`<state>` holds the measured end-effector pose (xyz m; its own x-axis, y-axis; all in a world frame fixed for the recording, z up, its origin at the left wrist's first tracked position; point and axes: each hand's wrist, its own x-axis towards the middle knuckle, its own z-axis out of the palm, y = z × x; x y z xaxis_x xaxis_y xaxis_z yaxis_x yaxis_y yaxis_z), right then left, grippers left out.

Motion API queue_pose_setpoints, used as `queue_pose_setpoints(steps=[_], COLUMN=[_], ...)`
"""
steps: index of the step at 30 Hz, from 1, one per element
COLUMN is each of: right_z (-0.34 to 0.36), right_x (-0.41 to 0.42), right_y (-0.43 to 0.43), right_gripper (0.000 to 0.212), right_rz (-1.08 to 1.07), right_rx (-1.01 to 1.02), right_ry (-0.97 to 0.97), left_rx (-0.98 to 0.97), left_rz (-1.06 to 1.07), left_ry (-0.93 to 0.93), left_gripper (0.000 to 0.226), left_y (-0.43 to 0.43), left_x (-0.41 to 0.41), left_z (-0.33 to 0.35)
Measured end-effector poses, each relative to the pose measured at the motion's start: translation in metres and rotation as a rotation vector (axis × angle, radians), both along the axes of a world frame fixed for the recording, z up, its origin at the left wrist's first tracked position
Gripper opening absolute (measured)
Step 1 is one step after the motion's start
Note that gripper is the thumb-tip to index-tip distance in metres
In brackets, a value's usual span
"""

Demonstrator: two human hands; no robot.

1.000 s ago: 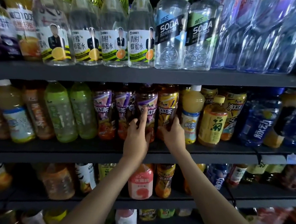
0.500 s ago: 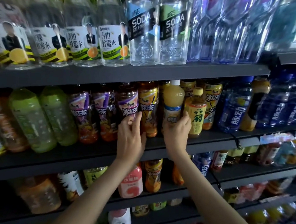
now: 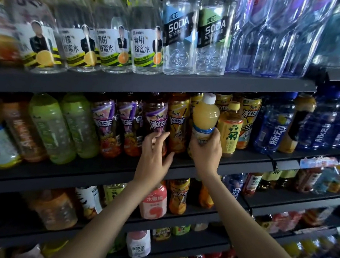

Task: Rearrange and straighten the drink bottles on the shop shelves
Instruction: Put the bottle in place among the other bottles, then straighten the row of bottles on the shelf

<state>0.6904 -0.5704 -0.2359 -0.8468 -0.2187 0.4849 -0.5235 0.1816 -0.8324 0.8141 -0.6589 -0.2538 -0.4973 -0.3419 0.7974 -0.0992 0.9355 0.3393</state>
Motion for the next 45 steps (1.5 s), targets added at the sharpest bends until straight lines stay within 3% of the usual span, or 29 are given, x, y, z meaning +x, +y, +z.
queue_pose_setpoints(steps=[4, 8, 11, 18, 23, 25, 27, 31, 37, 41, 45], right_z=[0.006, 0.021, 0.018, -0.023, -0.076, -0.098, -0.112, -0.122, -0.123, -0.125, -0.125], right_x=[0.032, 0.062, 0.075, 0.101, 0.138, 0.154, 0.17, 0.206, 0.284, 0.348, 0.432], right_y=[0.033, 0.059, 0.072, 0.083, 0.083, 0.083, 0.08, 0.064, 0.015, -0.029, -0.085], right_gripper=[0.061, 0.055, 0.05, 0.043, 0.036, 0.039, 0.039, 0.03, 0.037, 0.034, 0.032], right_rz=[0.058, 0.276, 0.425, 0.743, 0.79, 0.796, 0.819, 0.888, 0.975, 1.028, 1.058], right_rx=[-0.065, 0.004, 0.119, 0.386, 0.437, 0.466, 0.52, 0.605, 0.644, 0.611, 0.59], right_ry=[0.016, 0.009, -0.023, -0.188, -0.357, -0.396, -0.386, -0.325, -0.29, -0.286, -0.289], left_rx=[0.342, 0.64, 0.738, 1.06, 1.047, 1.022, 1.077, 1.16, 1.255, 1.214, 1.123], left_rz=[-0.231, -0.525, -0.435, -0.378, -0.107, 0.074, 0.255, 0.409, 0.51, 0.582, 0.612], left_ry=[-0.033, -0.058, -0.04, -0.279, -0.47, -0.519, -0.55, -0.513, -0.488, -0.558, -0.571], left_gripper=[0.068, 0.066, 0.059, 0.054, 0.085, 0.076, 0.052, 0.025, 0.027, 0.035, 0.03], left_y=[0.022, 0.057, 0.061, 0.062, 0.067, 0.067, 0.065, 0.062, 0.051, 0.021, -0.022], left_x=[0.008, 0.017, 0.036, 0.104, 0.154, 0.186, 0.227, 0.309, 0.391, 0.454, 0.542], left_z=[0.017, 0.043, 0.043, -0.008, -0.052, -0.065, -0.08, -0.11, -0.116, -0.121, -0.118])
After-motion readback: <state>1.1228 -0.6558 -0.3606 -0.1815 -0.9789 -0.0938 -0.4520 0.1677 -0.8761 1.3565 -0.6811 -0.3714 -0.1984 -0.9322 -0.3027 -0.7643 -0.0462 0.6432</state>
